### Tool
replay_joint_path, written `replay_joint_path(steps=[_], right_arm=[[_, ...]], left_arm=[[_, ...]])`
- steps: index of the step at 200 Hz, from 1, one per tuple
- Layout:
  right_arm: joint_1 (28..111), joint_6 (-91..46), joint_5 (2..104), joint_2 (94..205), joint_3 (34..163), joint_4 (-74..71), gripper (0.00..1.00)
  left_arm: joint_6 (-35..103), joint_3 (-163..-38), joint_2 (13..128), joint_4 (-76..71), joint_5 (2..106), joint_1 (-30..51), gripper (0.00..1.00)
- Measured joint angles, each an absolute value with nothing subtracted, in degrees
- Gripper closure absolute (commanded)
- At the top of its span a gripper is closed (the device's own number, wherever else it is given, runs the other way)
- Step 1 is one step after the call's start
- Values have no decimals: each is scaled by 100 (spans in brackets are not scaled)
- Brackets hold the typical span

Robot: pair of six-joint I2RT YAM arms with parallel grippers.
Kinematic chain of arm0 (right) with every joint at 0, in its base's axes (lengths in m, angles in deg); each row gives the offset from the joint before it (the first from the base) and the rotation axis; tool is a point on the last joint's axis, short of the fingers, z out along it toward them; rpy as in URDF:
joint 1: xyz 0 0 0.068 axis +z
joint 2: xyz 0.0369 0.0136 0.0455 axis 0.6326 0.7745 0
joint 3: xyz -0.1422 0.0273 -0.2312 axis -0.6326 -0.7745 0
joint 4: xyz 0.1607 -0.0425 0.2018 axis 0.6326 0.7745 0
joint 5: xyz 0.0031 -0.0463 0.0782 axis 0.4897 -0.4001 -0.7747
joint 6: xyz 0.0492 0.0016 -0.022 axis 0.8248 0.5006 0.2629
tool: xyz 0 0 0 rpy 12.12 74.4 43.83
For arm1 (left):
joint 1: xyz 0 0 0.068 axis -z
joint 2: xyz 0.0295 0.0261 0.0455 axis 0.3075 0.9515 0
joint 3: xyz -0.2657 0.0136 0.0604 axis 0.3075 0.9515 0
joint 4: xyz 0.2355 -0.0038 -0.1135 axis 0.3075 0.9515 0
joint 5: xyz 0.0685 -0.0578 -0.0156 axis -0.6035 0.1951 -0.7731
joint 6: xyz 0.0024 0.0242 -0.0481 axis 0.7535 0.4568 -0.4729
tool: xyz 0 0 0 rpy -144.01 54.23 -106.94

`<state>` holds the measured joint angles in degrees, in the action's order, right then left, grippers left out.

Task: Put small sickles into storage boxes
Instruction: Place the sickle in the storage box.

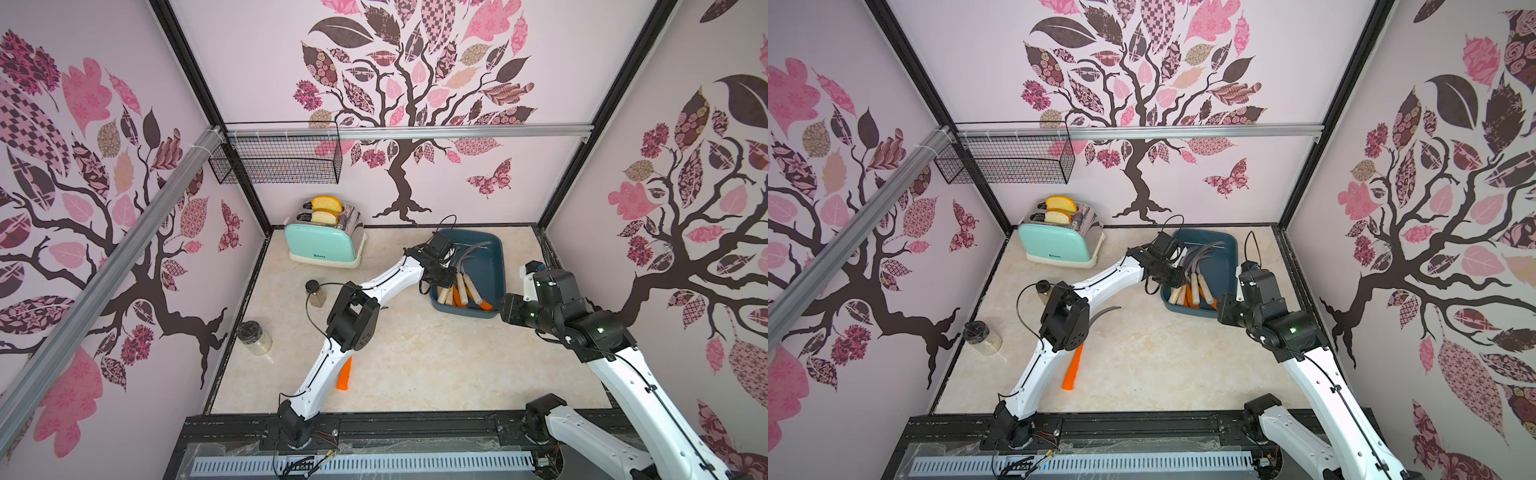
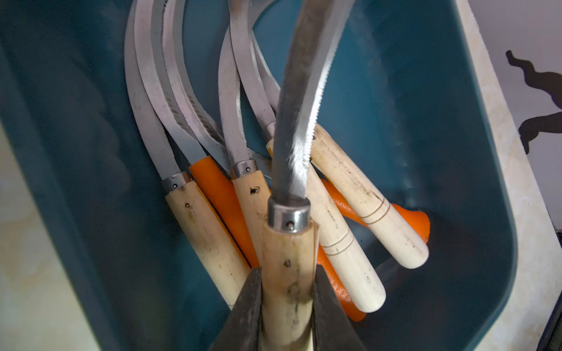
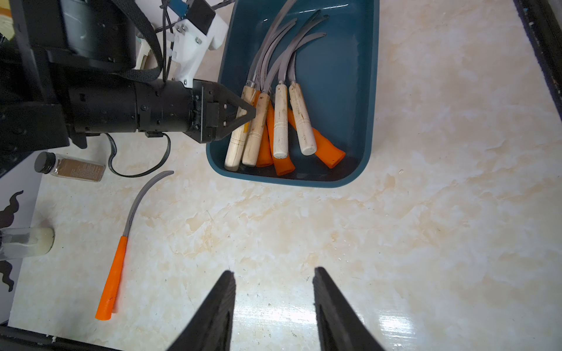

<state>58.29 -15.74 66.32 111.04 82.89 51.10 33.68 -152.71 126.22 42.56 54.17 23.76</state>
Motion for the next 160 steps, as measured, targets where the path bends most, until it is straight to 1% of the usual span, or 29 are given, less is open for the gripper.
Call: replay_joint_path(steps=[26,52,97,110,128,160], right_arm=[[5829,-1574,6632,11080,8289,5110,54],[5829,-1578,6632,11058,8282,5110,54],[5829,-1594,6634,11054,8238,5108,54],[5829,-1594,6634,11054,8201,5114,54],[5829,-1596,6634,11054,8175,5110,54],[5829,-1596,6634,11054,8173,5108,53]], left_arm=[[3370,-15273,12681,4340,5432,2376,96],[3383,-15275,12725,4405,5430,2376,88],[3385,-15286,12725,4449,5428,2376,79],[3387,-15286,12725,4449,5428,2376,75],[3385,-15286,12725,4449,5426,2376,74],[3385,-15323,12725,4486,5423,2376,68]])
